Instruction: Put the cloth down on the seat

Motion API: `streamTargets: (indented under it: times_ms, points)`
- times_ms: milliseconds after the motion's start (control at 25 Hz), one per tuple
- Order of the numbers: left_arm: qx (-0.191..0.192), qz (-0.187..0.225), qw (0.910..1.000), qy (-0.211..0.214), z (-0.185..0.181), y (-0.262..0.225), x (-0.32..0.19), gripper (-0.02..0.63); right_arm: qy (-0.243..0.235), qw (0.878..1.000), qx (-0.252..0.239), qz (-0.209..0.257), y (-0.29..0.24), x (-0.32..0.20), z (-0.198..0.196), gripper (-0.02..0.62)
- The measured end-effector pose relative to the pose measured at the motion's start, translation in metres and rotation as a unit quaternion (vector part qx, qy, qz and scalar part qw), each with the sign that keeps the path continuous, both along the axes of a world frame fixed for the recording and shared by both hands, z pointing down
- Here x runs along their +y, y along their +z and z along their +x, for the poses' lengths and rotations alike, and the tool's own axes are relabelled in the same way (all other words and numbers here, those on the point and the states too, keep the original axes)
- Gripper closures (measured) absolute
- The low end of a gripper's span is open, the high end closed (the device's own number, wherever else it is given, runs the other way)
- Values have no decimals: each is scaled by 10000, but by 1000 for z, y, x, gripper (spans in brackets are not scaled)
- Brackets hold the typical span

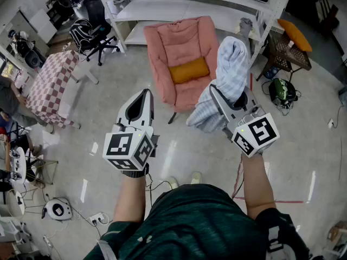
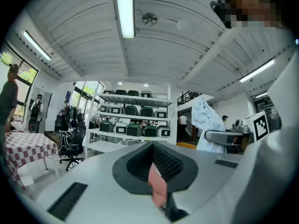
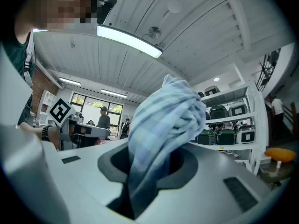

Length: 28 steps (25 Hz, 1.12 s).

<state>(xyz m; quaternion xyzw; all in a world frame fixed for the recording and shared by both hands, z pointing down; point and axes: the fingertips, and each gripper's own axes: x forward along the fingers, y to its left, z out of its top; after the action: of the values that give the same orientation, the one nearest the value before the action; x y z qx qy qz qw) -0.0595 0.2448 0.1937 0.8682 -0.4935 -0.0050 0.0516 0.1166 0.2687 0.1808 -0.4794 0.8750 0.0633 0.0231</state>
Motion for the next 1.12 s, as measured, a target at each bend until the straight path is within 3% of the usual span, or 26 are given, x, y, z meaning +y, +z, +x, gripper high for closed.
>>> streamTargets:
  times_ms: [200,520,1120]
  points:
    - [-7,61,10000,-39,5,-4,-2,600,-45,10000,13,52,-3,-4,4,489]
    - [-9,31,10000,4,17,0,-3,600,-168,9992,-272,-232,6,-7,16,486]
    - [-79,83,9996,-261,20,1,-11,600,-256,9991,-284,-174,13,-21,33,486]
